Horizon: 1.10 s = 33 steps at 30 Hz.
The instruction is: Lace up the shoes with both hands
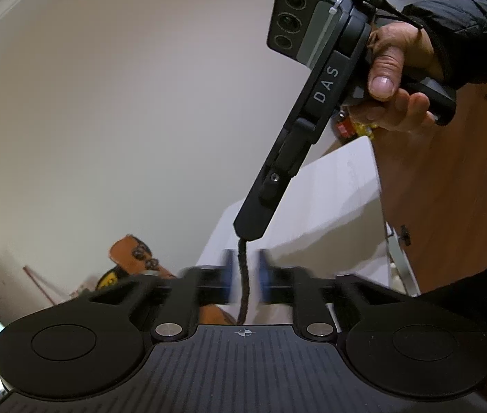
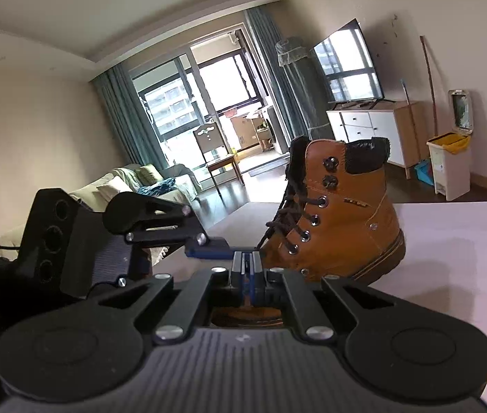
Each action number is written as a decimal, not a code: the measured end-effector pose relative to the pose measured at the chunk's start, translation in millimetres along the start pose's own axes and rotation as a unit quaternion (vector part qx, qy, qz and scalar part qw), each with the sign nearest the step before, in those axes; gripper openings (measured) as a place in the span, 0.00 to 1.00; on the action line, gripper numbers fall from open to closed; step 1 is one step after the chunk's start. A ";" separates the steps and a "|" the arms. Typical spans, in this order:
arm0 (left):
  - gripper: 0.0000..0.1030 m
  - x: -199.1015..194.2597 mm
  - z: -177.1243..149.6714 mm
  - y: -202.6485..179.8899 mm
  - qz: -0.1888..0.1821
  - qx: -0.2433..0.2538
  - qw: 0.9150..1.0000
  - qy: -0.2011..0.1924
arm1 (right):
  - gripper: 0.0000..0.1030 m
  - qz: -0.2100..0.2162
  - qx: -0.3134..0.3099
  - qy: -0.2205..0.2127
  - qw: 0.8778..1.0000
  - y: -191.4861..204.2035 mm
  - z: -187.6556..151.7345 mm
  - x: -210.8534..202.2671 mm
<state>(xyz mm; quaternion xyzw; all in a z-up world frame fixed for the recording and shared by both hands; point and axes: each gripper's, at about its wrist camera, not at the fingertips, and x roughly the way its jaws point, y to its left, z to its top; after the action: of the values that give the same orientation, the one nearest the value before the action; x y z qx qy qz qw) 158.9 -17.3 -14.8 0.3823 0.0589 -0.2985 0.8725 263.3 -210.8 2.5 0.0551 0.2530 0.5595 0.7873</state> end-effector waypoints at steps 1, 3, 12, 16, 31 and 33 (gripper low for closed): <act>0.03 1.1 0.0 0.3 0.001 -0.003 1.000 0.002 | 0.03 -0.003 0.000 0.001 1.000 0.0 -0.3 -0.4; 0.03 2.2 0.2 4.3 0.012 -0.025 1.000 0.012 | 0.06 -0.013 0.002 0.000 1.000 -1.6 -0.7 -0.7; 0.03 6.5 -3.9 32.1 0.077 -0.119 0.987 0.073 | 0.98 -0.195 0.078 -0.015 0.978 -16.5 -12.1 -5.5; 0.03 5.5 -8.4 37.7 0.087 -0.128 0.985 0.078 | 0.99 -0.231 0.099 0.003 0.968 -18.2 -13.6 -4.2; 0.03 31.4 5.3 45.3 0.143 -0.154 0.971 0.118 | 0.99 -0.305 0.026 -0.026 0.952 7.5 -33.7 -10.1; 0.03 34.5 6.6 45.6 0.143 -0.154 0.970 0.118 | 0.99 -0.357 -0.011 0.013 0.934 11.0 -30.4 -4.0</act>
<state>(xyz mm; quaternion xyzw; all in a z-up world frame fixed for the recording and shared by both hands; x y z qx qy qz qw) 212.0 -14.2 7.3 0.2800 0.1520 -0.1109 0.9414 238.9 -216.4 -18.4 -0.0548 0.2604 0.2449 0.9323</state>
